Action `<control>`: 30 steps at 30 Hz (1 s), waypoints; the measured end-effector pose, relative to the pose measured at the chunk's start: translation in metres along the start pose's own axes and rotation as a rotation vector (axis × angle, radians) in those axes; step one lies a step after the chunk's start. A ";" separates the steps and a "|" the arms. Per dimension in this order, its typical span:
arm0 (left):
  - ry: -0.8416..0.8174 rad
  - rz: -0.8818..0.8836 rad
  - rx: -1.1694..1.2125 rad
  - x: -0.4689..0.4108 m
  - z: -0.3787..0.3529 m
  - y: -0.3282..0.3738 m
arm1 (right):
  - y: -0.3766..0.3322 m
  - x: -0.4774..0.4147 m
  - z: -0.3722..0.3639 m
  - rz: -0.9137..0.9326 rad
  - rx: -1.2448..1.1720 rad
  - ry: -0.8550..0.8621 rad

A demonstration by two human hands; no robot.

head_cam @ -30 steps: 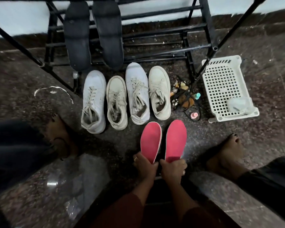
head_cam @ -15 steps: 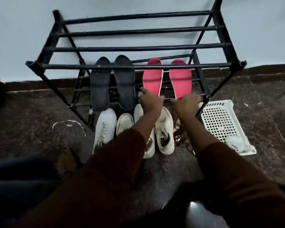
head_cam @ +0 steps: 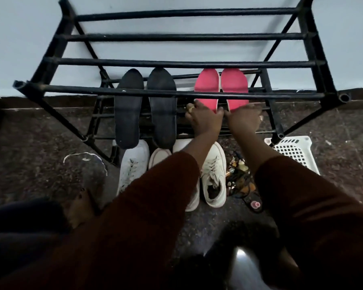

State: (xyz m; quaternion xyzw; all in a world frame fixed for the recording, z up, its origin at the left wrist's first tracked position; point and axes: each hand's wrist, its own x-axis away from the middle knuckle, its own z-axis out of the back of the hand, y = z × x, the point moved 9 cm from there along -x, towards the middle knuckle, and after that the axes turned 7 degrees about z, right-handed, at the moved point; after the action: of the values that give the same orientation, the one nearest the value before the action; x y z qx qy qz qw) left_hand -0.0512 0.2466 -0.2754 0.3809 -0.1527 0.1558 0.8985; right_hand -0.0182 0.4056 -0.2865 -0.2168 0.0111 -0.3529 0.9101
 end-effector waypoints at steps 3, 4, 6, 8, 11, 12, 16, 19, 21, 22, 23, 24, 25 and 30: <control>0.133 -0.201 0.102 0.030 0.024 -0.030 | -0.006 0.061 0.020 0.115 -0.090 0.259; 0.201 -0.245 0.144 0.043 0.033 -0.050 | -0.009 0.086 0.015 0.192 -0.115 0.290; 0.334 -0.239 0.181 0.067 0.049 -0.107 | -0.010 0.139 -0.018 0.320 -0.090 0.217; 0.395 -0.142 0.064 0.082 0.058 -0.175 | -0.003 0.188 -0.060 0.383 -0.102 0.060; 0.416 -0.012 -0.124 0.089 0.067 -0.267 | 0.018 0.247 -0.119 0.292 -0.154 -0.301; 0.389 0.053 -0.174 0.089 0.072 -0.293 | 0.028 0.259 -0.134 0.242 -0.075 -0.377; 0.150 0.354 -0.379 0.079 0.073 -0.375 | 0.047 0.277 -0.166 0.141 0.055 -0.514; 0.097 0.391 -0.356 0.064 0.068 -0.398 | 0.045 0.267 -0.181 0.146 0.147 -0.578; 0.055 0.405 -0.213 0.053 0.065 -0.398 | 0.042 0.254 -0.188 0.149 0.188 -0.580; 0.041 0.412 -0.179 0.048 0.065 -0.396 | 0.037 0.249 -0.188 0.183 0.198 -0.579; 0.047 0.400 -0.153 0.044 0.066 -0.392 | 0.032 0.245 -0.187 0.204 0.196 -0.573; 0.047 0.394 -0.138 0.042 0.066 -0.388 | 0.031 0.243 -0.186 0.226 0.202 -0.562; 0.053 0.379 -0.112 0.041 0.065 -0.385 | 0.029 0.242 -0.183 0.228 0.176 -0.551; 0.190 0.351 0.089 0.075 0.063 -0.372 | 0.024 0.259 -0.158 0.167 0.037 -0.483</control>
State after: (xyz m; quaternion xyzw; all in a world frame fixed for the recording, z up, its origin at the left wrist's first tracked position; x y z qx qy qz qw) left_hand 0.1539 -0.0337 -0.4412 0.3711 -0.1243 0.3521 0.8502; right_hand 0.1641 0.1925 -0.4053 -0.2765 -0.1953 -0.2145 0.9162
